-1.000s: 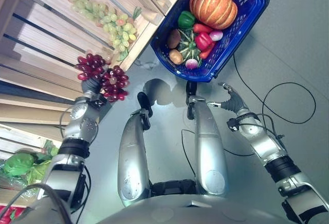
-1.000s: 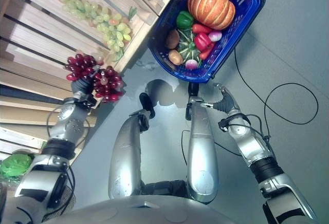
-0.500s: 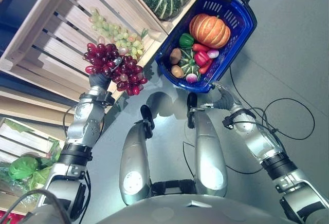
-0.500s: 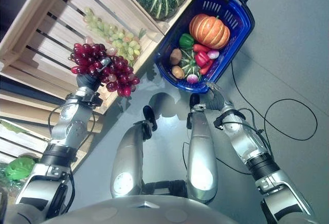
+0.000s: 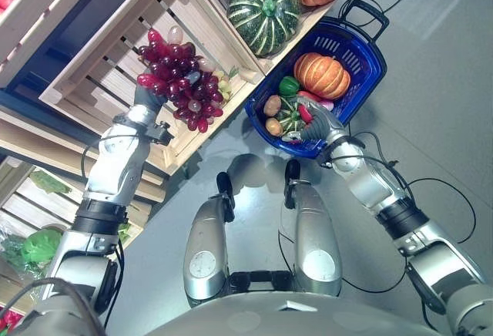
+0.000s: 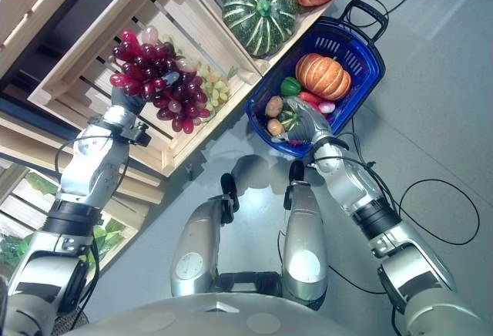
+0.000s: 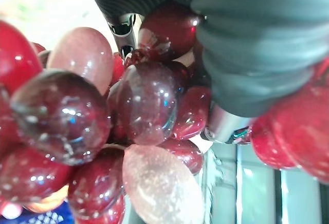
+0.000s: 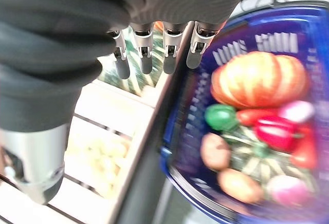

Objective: Pick up fruits and vegetables into the basket

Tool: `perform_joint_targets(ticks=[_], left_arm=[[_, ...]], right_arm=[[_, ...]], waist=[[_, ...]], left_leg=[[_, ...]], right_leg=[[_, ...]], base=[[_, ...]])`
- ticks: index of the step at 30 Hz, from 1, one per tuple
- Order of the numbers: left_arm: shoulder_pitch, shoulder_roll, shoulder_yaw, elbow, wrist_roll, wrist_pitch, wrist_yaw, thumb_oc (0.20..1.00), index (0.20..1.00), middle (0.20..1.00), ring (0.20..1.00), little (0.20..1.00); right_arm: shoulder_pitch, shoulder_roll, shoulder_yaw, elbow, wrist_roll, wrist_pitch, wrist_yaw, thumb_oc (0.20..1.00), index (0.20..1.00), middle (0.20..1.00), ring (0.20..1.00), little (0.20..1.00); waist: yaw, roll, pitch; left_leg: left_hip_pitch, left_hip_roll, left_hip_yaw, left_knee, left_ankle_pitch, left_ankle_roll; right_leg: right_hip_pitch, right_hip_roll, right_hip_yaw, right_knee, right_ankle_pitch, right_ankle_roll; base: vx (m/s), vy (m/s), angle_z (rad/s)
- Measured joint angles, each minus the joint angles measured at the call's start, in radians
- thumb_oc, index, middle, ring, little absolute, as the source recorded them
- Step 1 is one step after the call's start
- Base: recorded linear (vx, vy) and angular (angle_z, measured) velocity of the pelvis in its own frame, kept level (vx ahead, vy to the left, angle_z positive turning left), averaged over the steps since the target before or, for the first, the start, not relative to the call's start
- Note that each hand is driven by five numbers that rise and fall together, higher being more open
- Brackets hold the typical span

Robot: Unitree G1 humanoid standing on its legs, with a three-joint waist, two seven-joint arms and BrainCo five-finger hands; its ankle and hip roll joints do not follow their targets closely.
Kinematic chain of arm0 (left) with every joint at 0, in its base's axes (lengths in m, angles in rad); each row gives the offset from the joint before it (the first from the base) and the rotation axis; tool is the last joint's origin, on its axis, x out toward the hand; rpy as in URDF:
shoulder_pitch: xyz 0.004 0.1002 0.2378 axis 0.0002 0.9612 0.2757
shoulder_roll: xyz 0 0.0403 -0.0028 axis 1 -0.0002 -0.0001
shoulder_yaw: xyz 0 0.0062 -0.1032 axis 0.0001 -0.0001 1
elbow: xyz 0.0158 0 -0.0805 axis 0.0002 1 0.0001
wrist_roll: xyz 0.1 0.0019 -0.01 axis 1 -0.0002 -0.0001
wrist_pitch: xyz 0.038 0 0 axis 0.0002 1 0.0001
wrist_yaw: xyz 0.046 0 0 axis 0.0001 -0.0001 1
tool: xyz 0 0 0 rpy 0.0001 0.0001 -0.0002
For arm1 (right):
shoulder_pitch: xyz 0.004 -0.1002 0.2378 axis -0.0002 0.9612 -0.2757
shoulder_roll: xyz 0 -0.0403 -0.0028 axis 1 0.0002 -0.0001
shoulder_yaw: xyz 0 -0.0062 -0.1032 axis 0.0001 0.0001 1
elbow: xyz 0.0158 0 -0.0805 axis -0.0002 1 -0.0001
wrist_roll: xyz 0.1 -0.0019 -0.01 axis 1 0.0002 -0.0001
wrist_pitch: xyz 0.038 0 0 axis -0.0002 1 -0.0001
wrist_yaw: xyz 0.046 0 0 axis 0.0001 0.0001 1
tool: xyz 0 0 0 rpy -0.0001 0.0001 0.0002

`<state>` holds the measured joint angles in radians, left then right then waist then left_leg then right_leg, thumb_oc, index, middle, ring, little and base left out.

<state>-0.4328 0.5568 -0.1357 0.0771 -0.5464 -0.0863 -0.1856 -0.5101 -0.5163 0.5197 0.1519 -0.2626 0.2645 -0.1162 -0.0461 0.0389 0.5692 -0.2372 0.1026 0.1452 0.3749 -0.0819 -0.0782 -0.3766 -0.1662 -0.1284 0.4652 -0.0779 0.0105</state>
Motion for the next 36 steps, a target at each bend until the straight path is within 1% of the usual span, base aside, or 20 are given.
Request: perform_joint_targets(ticks=[2, 3, 7, 9, 11, 13, 14, 18, 20, 21, 26, 31, 34, 36], left_arm=[[-0.007, -0.001, -0.028, -0.024, -0.001, 0.004, -0.002, 0.200, 0.200, 0.200, 0.200, 0.200], [-0.007, -0.003, -0.031, -0.031, -0.001, 0.005, -0.009, 0.200, 0.200, 0.200, 0.200, 0.200], [-0.010, -0.051, -0.033, -0.076, -0.024, 0.021, -0.049, 0.200, 0.200, 0.200, 0.200, 0.200], [-0.011, -0.078, -0.034, -0.100, -0.039, 0.038, -0.059, 0.200, 0.200, 0.200, 0.200, 0.200], [-0.011, -0.089, -0.045, -0.137, -0.065, 0.041, -0.067, 0.200, 0.200, 0.200, 0.200, 0.200], [-0.010, -0.105, -0.054, -0.164, -0.065, 0.041, -0.075, 0.200, 0.200, 0.200, 0.200, 0.200], [-0.008, -0.113, -0.056, -0.169, -0.065, 0.041, -0.076, 0.200, 0.200, 0.200, 0.200, 0.200], [0.000, -0.150, -0.071, -0.180, -0.065, 0.041, -0.079, 0.200, 0.200, 0.200, 0.200, 0.200], [0.003, -0.160, -0.083, -0.180, -0.065, 0.038, -0.079, 0.200, 0.200, 0.200, 0.200, 0.200], [0.003, -0.162, -0.095, -0.180, -0.065, 0.037, -0.080, 0.200, 0.200, 0.200, 0.200, 0.200], [0.004, -0.191, -0.124, -0.180, -0.067, 0.037, -0.094, 0.200, 0.200, 0.200, 0.200, 0.200], [0.007, -0.191, -0.146, -0.180, -0.085, 0.036, -0.103, 0.200, 0.200, 0.200, 0.200, 0.200], [0.008, -0.191, -0.155, -0.180, -0.087, 0.033, -0.097, 0.200, 0.200, 0.200, 0.200, 0.200], [0.008, -0.190, -0.157, -0.179, -0.087, 0.032, -0.079, 0.200, 0.200, 0.200, 0.200, 0.200]], right_arm=[[-0.027, 0.032, 0.000, -0.003, 0.035, -0.005, -0.048, 1.000, 1.000, 1.000, 1.000, 1.000], [-0.035, 0.038, 0.002, -0.004, 0.044, -0.009, -0.057, 1.000, 1.000, 1.000, 1.000, 1.000], [-0.058, 0.057, 0.006, -0.071, 0.084, -0.043, -0.069, 1.000, 1.000, 1.000, 1.000, 1.000], [-0.059, 0.059, 0.007, -0.109, 0.085, -0.048, -0.071, 1.000, 1.000, 1.000, 1.000, 1.000], [-0.067, 0.061, 0.007, -0.130, 0.086, -0.054, -0.079, 1.000, 1.000, 1.000, 1.000, 1.000], [-0.068, 0.067, 0.007, -0.132, 0.103, -0.054, -0.087, 1.000, 1.000, 1.000, 1.000, 1.000], [-0.066, 0.067, 0.008, -0.132, 0.107, -0.054, -0.088, 1.000, 1.000, 1.000, 1.000, 1.000], [-0.035, 0.068, 0.010, -0.132, 0.143, -0.055, -0.093, 1.000, 1.000, 1.000, 1.000, 1.000], [-0.029, 0.071, 0.032, -0.132, 0.163, -0.055, -0.084, 1.000, 1.000, 1.000, 1.000, 1.000], [-0.029, 0.070, 0.045, -0.132, 0.167, -0.055, -0.072, 1.000, 1.000, 1.000, 1.000, 1.000], [-0.028, 0.082, 0.089, -0.114, 0.195, -0.055, -0.032, 1.000, 1.000, 1.000, 1.000, 1.000], [-0.003, 0.144, 0.122, -0.042, 0.287, -0.056, -0.019, 1.000, 1.000, 1.000, 1.000, 1.000], [0.022, 0.156, 0.126, -0.032, 0.286, -0.043, -0.056, 1.000, 1.000, 1.000, 1.000, 1.000], [0.036, 0.152, 0.120, -0.021, 0.280, -0.016, -0.109, 1.000, 1.000, 1.000, 1.000, 1.000]], waist=[[-0.001, 0.003, -0.002], [-0.001, 0.004, -0.002], [0.003, 0.009, -0.006], [0.012, 0.014, -0.008], [0.020, 0.023, -0.020], [0.023, 0.024, -0.027], [0.024, 0.025, -0.040], [0.028, 0.051, -0.138], [0.031, 0.057, -0.179], [0.034, 0.056, -0.191], [0.045, 0.051, -0.203], [0.049, 0.036, -0.250], [0.047, 0.025, -0.261], [0.043, 0.020, -0.265]], left_leg=[[0.029, 0.000, -0.001, -0.017, 0.003, -0.003], [0.036, 0.000, 0.000, -0.021, 0.004, -0.003], [0.077, -0.001, -0.004, -0.051, 0.010, -0.005], [0.104, -0.001, -0.004, -0.066, 0.012, -0.005], [0.114, -0.003, -0.006, -0.070, 0.013, -0.005], [0.144, -0.003, -0.007, -0.087, 0.017, -0.005], [0.141, -0.002, -0.009, -0.089, 0.017, -0.005], [0.131, -0.004, -0.018, -0.114, 0.021, -0.002], [0.134, -0.005, -0.021, -0.125, 0.027, -0.006], [0.141, -0.005, -0.022, -0.132, 0.029, -0.008], [0.165, -0.007, -0.025, -0.141, 0.032, -0.007], [0.167, -0.013, -0.030, -0.149, 0.034, -0.005], [0.173, -0.013, -0.030, -0.153, 0.037, -0.003], [0.175, -0.013, -0.030, -0.154, 0.038, -0.001]], right_leg=[[0.028, 0.002, -0.004, -0.012, 0.000, 0.000], [0.035, 0.002, -0.005, -0.013, 0.000, 0.000], [0.076, 0.002, -0.018, -0.033, 0.000, 0.001], [0.102, 0.003, -0.021, -0.046, -0.001, 0.002], [0.114, 0.002, -0.024, -0.050, -0.002, 0.003], [0.143, 0.003, -0.028, -0.064, -0.002, 0.004], [0.142, 0.002, -0.030, -0.065, -0.002, 0.004], [0.139, 0.002, -0.045, -0.088, -0.003, 0.005], [0.140, 0.004, -0.048, -0.091, -0.003, 0.006], [0.145, 0.005, -0.049, -0.092, -0.003, 0.006], [0.172, 0.004, -0.054, -0.098, -0.004, 0.007], [0.175, 0.001, -0.059, -0.100, -0.005, 0.008], [0.179, -0.001, -0.059, -0.104, -0.005, 0.009], [0.187, 0.002, -0.059, -0.117, -0.002, 0.012]], base=[[0.05, -0.031, 0.00], [0.05, -0.040, -0.01], [0.08, -0.046, 0.05], [0.05, -0.033, 0.01], [0.05, -0.035, 0.04], [0.04, -0.041, 0.04], [0.03, -0.046, 0.08], [0.02, -0.031, 0.07], [0.03, -0.025, 0.04], [0.04, -0.018, 0.02], [0.03, -0.020, 0.04], [0.01, -0.014, 0.02], [0.00, 0.000, 0.00], [0.00, 0.000, 0.00]])
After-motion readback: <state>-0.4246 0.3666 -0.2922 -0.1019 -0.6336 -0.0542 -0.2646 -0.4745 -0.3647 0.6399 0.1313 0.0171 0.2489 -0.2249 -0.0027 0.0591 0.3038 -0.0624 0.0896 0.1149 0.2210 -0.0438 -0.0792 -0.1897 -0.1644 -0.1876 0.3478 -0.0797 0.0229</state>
